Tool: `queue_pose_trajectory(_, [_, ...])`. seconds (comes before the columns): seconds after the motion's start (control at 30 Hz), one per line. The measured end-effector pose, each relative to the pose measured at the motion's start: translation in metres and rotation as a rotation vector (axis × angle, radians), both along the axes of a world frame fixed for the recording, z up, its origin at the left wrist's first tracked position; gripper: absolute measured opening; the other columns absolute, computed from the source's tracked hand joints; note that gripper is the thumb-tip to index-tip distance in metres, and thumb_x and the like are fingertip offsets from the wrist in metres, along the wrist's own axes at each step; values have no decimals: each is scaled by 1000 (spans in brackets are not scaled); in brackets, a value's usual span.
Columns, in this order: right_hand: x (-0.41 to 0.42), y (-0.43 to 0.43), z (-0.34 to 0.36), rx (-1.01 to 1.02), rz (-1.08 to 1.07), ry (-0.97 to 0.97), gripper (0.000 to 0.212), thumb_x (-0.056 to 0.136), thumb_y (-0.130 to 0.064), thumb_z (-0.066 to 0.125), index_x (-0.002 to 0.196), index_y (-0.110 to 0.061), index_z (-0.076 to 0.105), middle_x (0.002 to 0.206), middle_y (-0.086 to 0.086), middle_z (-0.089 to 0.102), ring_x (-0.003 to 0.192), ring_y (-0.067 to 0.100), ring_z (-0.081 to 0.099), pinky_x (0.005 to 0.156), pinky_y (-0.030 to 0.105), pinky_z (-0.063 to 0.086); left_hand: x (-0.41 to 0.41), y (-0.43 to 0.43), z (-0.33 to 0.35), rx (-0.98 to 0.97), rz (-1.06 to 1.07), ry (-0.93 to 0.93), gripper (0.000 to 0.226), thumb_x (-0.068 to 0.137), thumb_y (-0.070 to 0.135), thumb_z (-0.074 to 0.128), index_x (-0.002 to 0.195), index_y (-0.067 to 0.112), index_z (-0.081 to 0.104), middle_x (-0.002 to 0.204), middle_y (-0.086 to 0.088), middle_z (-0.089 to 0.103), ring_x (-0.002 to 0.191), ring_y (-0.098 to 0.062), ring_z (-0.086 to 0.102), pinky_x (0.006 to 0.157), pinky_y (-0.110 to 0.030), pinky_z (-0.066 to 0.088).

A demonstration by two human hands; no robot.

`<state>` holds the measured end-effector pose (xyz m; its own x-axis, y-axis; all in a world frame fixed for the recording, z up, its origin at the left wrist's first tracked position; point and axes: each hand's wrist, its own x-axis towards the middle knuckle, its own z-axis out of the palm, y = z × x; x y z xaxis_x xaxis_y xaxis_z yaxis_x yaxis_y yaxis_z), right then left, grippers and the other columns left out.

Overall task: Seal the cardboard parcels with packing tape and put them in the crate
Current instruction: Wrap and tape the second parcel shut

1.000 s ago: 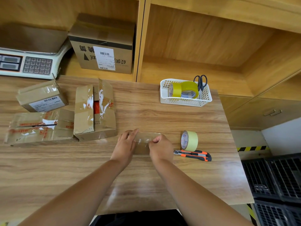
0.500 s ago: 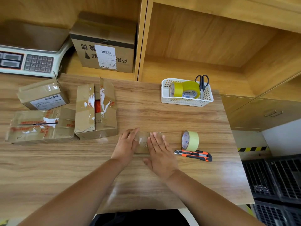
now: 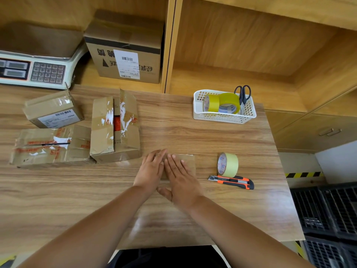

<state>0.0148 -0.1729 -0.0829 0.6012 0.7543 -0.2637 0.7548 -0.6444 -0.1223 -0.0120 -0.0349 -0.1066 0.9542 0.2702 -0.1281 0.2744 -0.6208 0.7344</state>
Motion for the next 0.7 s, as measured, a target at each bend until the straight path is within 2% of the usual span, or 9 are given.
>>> queue_pose_trajectory(0.1, [8,-9,2,-12,46,29,88,78,-70,-15,144,-12,-13,156,3,-17,143,18,-23,115,33,-12,-1,1,2,7,-13,2,46,101,13,37,146,19,33,145,-5,37,135,-19,28,110,-22,19])
queue_pose_trajectory(0.2, [14,-26,2,-33,33,-27,79,94,-62,-1,146,-6,17,156,10,21,145,23,12,113,35,9,-2,0,4,-5,-20,-1,48,99,10,37,147,18,33,145,-4,37,134,-19,28,110,-23,19])
queue_pose_trajectory(0.27, [16,-38,3,-78,8,-21,75,97,-58,3,144,-5,30,152,10,33,142,22,26,111,37,16,-4,-1,4,-8,-15,1,49,99,9,37,147,19,33,145,-4,38,135,-19,28,112,-26,21])
queue_pose_trajectory(0.43, [19,-58,5,-106,-33,-61,75,97,-57,3,143,-4,30,151,10,35,142,19,22,115,38,11,-5,-2,9,20,-12,31,50,100,12,36,149,21,28,147,-2,35,136,-17,25,110,-25,21])
queue_pose_trajectory(0.53, [16,-63,5,-77,-67,-78,79,97,-59,4,141,0,35,148,13,40,141,23,30,112,39,17,-6,-3,14,34,-9,66,51,101,18,33,151,19,22,151,0,31,139,-17,22,111,-28,23])
queue_pose_trajectory(0.63, [12,-76,6,65,-129,-146,77,99,-55,11,136,3,43,142,18,46,137,28,36,109,38,22,-8,-3,20,3,14,92,52,102,23,34,152,17,20,153,-1,29,141,-17,21,112,-29,21])
queue_pose_trajectory(0.7, [13,-95,5,205,-182,-199,65,100,-49,19,136,0,40,138,18,51,133,26,36,109,36,24,-5,-5,28,-8,59,83,52,101,24,36,151,14,23,151,-3,33,139,-18,24,111,-28,21])
